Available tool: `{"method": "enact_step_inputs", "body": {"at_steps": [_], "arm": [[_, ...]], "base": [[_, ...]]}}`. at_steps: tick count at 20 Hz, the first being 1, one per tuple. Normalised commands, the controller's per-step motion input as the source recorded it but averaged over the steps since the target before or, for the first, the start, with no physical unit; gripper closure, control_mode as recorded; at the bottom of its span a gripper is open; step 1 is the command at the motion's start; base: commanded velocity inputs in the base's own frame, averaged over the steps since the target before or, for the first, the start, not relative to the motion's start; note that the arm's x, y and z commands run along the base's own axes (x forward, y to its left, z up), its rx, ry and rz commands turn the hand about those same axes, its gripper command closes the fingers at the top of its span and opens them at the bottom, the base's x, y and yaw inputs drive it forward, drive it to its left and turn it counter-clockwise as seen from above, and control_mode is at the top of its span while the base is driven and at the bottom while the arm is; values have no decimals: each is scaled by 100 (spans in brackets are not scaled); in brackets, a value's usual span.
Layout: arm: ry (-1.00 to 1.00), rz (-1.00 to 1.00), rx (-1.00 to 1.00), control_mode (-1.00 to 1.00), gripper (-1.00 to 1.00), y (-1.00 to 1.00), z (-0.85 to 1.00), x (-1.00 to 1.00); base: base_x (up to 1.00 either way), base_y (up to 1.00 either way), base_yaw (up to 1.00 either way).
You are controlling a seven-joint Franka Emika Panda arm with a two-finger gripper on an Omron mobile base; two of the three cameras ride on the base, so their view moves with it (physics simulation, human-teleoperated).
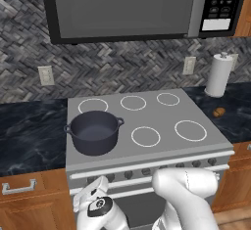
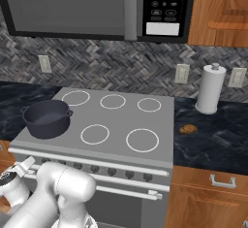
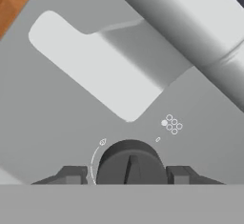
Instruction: Turn on the burner for the pot on the stove. Wait thirty seconds for the pot to heat up. Then add the potato to the pot.
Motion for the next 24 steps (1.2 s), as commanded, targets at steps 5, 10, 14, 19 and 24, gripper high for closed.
{"method": "enact_step_inputs", "body": {"at_steps": [5, 10, 14, 19, 24], "arm": [[0, 0, 0, -100, -100, 0, 0, -4], [-1, 0, 0, -100, -100, 0, 1, -31], [-13, 0, 0, -100, -100, 7, 13, -71], [-21, 0, 0, -100, -100, 2, 58, -61], [-10, 0, 1, -100, -100, 0, 89, -34]], "base": [[0, 0, 0], [0, 0, 0], [0, 0, 0], [0, 0, 0], [0, 0, 0]]}}
